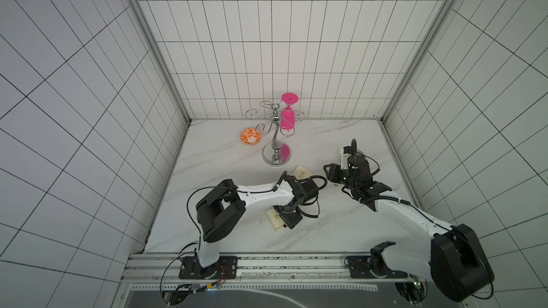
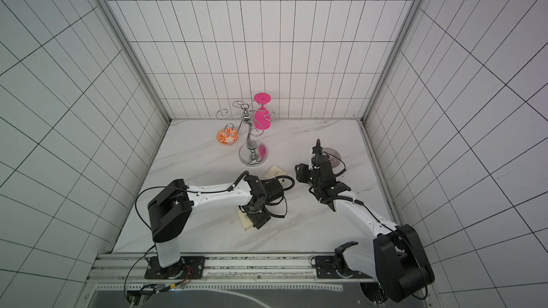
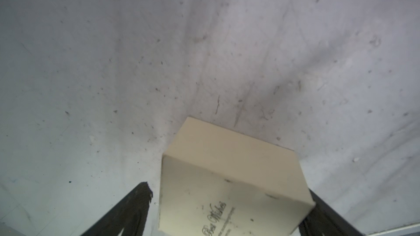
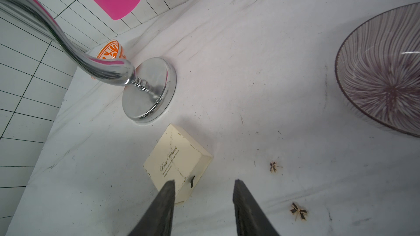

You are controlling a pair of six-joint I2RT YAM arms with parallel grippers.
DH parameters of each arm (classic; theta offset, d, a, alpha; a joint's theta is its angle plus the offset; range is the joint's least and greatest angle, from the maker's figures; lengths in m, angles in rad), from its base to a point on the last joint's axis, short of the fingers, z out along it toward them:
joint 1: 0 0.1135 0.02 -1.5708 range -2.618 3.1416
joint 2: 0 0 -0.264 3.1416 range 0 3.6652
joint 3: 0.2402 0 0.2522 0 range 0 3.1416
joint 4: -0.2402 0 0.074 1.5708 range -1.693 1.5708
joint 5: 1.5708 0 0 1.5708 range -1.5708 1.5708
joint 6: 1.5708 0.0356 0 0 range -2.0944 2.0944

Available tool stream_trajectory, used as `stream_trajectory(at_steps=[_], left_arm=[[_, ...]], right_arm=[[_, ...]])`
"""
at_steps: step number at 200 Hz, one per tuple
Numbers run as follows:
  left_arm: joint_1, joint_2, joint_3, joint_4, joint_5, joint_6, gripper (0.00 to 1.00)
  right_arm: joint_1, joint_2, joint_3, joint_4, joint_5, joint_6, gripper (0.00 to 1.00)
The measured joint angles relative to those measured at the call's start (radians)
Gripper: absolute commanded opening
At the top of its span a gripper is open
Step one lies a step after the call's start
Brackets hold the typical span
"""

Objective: Take out the earrings from the drawer-style jewelry box
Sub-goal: Move the jewelry box to the center of the board.

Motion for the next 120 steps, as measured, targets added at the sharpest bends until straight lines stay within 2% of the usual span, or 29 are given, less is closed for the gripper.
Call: stream_trajectory(at_steps=[8,38,60,94,110,120], left_arm=[[0.021,0.01,0.007,0.016,0.018,0.0,0.95],[0.104,0.024,0.031,0.053,0.108,-0.002,0.75],[0.157,0.039,0.065,0.069,0.158,-0.006,0.72],[0.23,0.055,0.095,0.091,0.166,-0.048,0.74],[0.267,0.051,0.095,0.103,0.165,-0.065,0.91],[0.282,0.047,0.095,0.112,0.162,-0.074,0.96]], right_arm=[[0.0,-0.004,0.0,0.0,0.0,0.0,0.45],[0.0,-0.015,0.0,-0.014,0.004,-0.011,0.44],[0.0,-0.026,0.0,-0.037,0.016,-0.024,0.44],[0.0,-0.038,0.001,-0.06,0.032,-0.046,0.44],[0.0,-0.038,0.001,-0.069,0.036,-0.053,0.44],[0.0,-0.038,0.0,-0.076,0.04,-0.057,0.44]])
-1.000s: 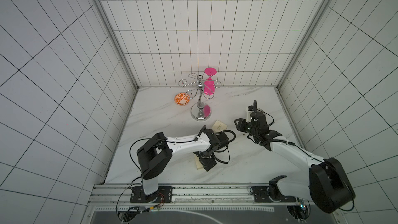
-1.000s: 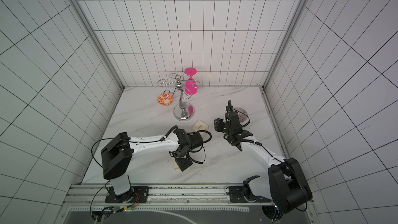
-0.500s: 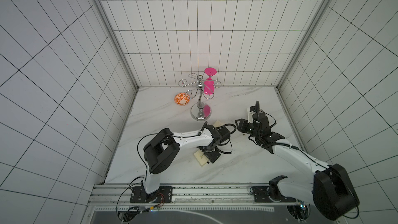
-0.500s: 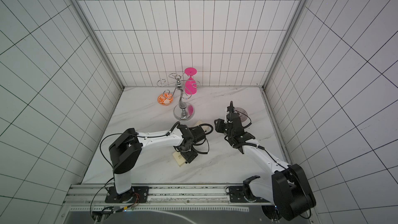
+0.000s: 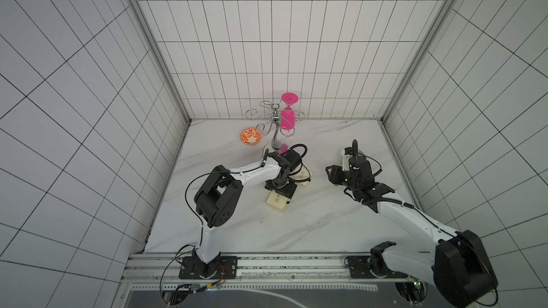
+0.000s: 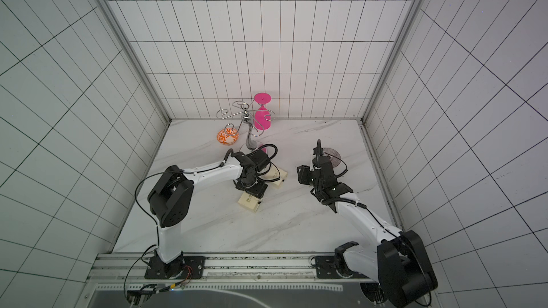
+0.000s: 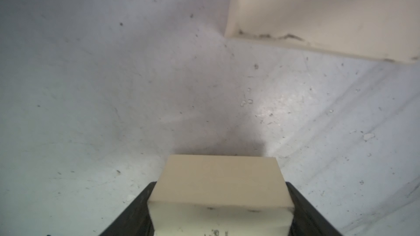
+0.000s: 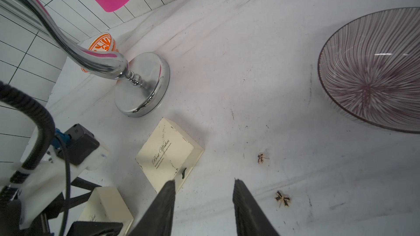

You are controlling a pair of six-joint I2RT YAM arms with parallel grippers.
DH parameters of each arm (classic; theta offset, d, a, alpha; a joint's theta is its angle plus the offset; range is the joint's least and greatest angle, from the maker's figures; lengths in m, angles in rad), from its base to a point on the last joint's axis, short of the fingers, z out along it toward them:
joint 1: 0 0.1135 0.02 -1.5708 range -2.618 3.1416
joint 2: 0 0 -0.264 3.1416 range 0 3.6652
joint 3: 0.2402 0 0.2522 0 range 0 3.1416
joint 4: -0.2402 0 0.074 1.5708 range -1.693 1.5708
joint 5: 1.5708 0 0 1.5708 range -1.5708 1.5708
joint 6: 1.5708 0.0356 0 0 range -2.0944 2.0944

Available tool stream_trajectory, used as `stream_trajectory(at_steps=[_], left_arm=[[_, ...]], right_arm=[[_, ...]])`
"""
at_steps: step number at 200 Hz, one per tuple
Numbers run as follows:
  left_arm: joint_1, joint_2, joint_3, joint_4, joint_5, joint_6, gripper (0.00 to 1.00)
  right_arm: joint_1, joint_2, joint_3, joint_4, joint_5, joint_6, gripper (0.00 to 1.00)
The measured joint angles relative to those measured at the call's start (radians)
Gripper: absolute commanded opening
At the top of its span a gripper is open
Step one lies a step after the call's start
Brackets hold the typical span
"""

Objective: Take out the earrings from the drawer-style jewelry box
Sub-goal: Move the jewelry box to the center of the board.

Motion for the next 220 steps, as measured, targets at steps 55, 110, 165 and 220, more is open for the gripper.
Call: stream_trajectory(at_steps=[55,110,165,220], left_arm=[[-0.006,-0.048,0.0,0.006,-0.005,-0.027,0.97],[0.008,-0.049,-0.045,0.001,0.014,-0.031,0.97],[0.05,-0.048,-0.048,0.019,0.062,-0.051,0.89],[0.072,-0.035,-0.053,0.031,0.112,-0.071,0.75]], right_arm=[[0.0,0.002,0.0,-0.011,0.005,-0.014,0.44],[0.0,0.008,0.0,-0.011,0.002,-0.023,0.44],[0.0,0.013,0.0,-0.013,-0.032,-0.037,0.44],[0.045,0.067,0.0,-0.011,-0.158,-0.086,0.43]])
